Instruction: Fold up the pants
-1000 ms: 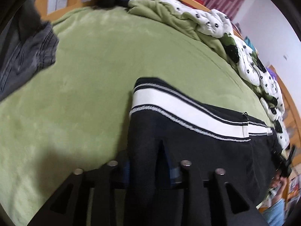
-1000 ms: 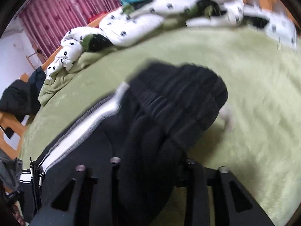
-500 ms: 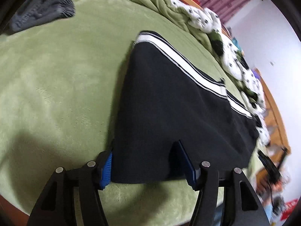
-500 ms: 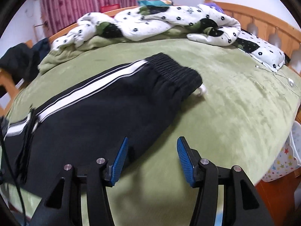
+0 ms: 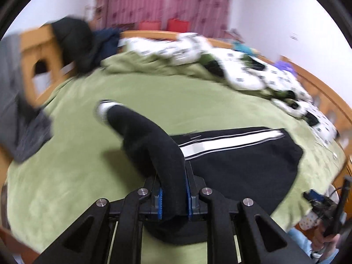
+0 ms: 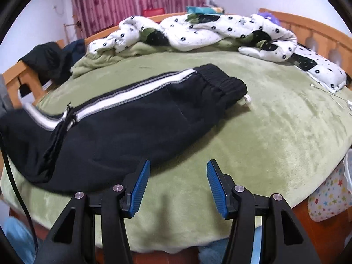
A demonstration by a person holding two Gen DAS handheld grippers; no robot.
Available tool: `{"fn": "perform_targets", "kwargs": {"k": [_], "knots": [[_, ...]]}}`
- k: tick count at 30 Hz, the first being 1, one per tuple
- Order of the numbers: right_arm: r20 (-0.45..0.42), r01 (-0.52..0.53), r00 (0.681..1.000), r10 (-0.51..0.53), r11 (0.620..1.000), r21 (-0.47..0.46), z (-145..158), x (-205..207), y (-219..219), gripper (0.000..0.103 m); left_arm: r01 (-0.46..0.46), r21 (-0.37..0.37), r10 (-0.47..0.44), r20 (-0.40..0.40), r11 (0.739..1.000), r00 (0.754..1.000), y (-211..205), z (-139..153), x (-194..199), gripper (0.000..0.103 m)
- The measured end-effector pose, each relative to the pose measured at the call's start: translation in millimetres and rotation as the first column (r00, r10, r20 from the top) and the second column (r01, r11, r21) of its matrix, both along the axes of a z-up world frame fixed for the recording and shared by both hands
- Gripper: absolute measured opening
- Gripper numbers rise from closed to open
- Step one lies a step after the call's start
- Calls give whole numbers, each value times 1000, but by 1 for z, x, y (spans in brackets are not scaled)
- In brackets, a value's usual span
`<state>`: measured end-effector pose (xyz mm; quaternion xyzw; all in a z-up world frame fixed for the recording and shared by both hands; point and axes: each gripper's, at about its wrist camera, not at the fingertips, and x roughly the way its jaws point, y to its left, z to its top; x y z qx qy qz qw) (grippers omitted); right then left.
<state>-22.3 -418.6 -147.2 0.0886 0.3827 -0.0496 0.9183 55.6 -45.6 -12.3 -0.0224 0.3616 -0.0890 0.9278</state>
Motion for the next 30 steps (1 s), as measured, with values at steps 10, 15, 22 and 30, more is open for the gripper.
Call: {"fn": "perform_targets", "kwargs": {"k": [10,15,22,30], "knots": [[-60,-2,998,-3,996,-84,-15,-27,-56,53,254,-22,-255,-71,967,964,-185,-51,21,14],[-16,31,999,-32,999,-25,-17,-39,-74,53,346,-109,-362,-216,932,907,-237,-107,20,17],[83,-29,996,29,1000,2,8,-27,-56,53,380,-259,-429,-169,888,887,-196,-85,-9,49],[78,-122,991,106,964,235,2,33,-23,53,290,-127,-300,-67,949,952,-76,-62,-64,62]]}}
